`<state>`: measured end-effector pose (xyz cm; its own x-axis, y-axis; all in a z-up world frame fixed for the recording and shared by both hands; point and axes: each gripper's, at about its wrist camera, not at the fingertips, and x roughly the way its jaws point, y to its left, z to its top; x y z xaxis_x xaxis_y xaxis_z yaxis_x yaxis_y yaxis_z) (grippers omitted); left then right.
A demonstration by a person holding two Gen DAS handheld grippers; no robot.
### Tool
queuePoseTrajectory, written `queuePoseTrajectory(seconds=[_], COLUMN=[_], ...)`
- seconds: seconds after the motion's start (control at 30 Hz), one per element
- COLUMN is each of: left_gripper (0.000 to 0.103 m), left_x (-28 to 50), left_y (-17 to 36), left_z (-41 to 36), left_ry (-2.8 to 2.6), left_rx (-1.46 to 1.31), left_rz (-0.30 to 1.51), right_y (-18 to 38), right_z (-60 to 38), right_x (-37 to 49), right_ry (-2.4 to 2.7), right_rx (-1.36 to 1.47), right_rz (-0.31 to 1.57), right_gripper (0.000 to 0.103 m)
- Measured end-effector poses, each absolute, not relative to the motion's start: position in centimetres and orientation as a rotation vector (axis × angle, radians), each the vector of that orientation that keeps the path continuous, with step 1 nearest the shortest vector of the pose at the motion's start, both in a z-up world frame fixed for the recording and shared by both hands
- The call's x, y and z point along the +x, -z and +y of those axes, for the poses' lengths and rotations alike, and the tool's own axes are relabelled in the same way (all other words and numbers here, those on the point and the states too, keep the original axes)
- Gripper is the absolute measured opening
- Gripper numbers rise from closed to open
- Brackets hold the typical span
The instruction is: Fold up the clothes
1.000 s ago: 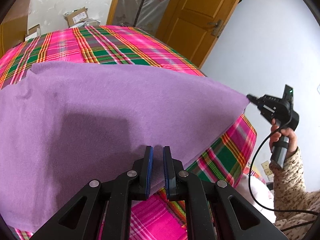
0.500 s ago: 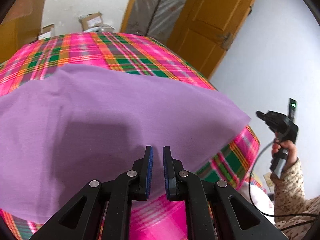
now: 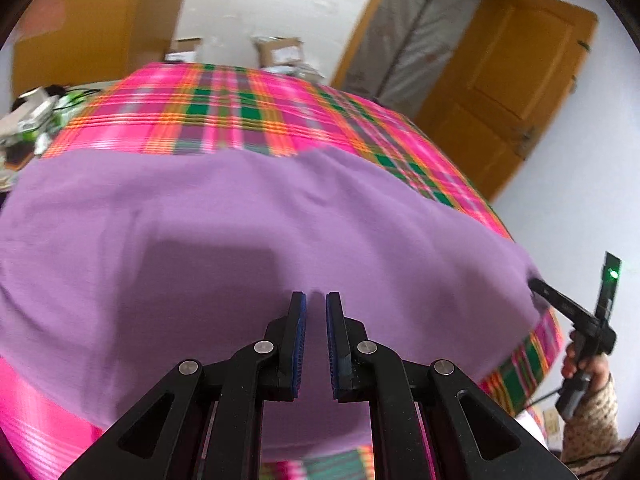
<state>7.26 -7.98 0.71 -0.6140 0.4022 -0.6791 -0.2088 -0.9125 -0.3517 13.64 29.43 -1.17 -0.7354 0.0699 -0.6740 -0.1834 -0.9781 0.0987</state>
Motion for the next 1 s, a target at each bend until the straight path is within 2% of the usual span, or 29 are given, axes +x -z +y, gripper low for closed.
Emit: queuePoseTrajectory(seconds=[0.33, 0.63, 0.67, 0.77, 0.9, 1.0], left_gripper=[0.01, 0.01, 0.01, 0.02, 0.02, 0.02], left_x=[5.0, 1.1, 0.6, -1.7, -4.7, -6.6], left_y=[-1.6, -9.8, -10.4, -11.3, -9.0, -6.4], left_z=[-14.7, -16.5, -16.3, -14.6, -11.6, -10.0], left_ry=[-2.641, -2.716, -2.71, -2.667, -2.531, -2.449], left_rx=[-1.22, -1.073, -1.06, -1.028, -1.116, -1.214], left_rz=[-0.452, -0.306, -0.284, -0.226, -0.223, -0.218], right_y=[-1.2, -11.4, -12.0, -13.6, -9.9, -6.6], right_z=[21.8, 18.1, 17.9, 16.9, 14.2, 12.6], right_x=[8.7, 4.5, 3.9, 2.2, -1.0, -2.8], right_ry=[-2.962, -3.243, -3.264, -3.33, -3.32, -3.308], right_rx=[-1.17, -0.993, -0.992, -1.006, -1.263, -1.466], right_rz=[0.072, 0.075, 0.059, 0.003, -0.09, -0.087], right_gripper=[0.005, 0.005, 0.006, 0.016, 0.017, 0.017])
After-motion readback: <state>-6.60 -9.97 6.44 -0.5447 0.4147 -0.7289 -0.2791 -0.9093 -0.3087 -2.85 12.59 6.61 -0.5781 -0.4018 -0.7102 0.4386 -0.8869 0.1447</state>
